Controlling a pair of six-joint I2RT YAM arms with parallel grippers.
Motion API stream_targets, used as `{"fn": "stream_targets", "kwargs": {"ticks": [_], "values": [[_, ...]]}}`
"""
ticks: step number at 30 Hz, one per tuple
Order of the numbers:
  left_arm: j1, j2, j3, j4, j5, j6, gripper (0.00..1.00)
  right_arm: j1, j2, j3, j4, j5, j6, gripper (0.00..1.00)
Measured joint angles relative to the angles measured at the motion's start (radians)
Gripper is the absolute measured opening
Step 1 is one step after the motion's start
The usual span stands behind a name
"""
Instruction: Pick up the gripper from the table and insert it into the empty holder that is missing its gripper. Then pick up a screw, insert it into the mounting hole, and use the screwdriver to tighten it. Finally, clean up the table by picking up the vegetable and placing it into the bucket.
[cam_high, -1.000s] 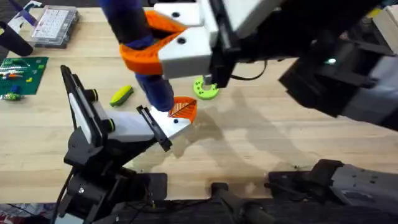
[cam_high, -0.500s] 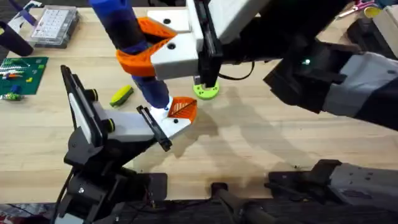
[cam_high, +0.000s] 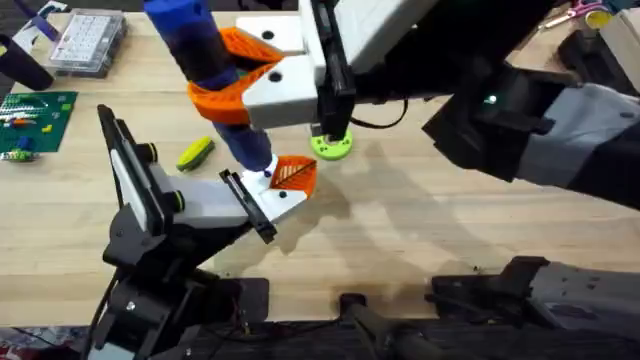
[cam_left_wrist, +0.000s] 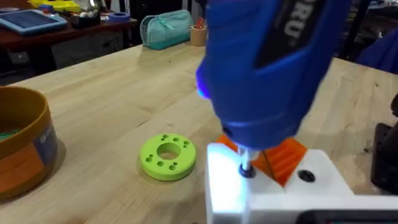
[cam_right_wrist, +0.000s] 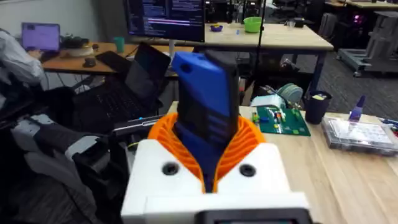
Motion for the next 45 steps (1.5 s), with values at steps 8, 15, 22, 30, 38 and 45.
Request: {"fn": "stream_targets", "kwargs": {"ticks": [8,15,22,30,38,45], "values": [[0.0,0.0,0.0,0.0,0.0,0.0,0.019,0.0,0.0,0.0,-0.019,0.0,-0.006,0.053],[0.0,0.0,0.0,-0.002,0.001,-0.004,0.019,0.0,0.0,0.0,-0.042,0.003,-0.012,0.053],[0.0,0.006,0.0,-0.003,0.003,-0.01,0.019,0.0,-0.001,0.001,-0.072,0.008,-0.032,0.053],[0.0,0.006,0.0,-0.003,0.004,-0.015,0.02,-0.01,-0.012,0.006,-0.125,0.009,-0.054,0.053],[0.0,0.012,0.0,-0.003,0.003,-0.018,0.018,-0.01,-0.012,0.009,-0.141,0.01,-0.06,0.053],[-0.001,0.008,0.0,-0.001,0.002,-0.014,0.019,-0.01,0.001,0.005,-0.033,0.004,-0.016,0.055]]}}
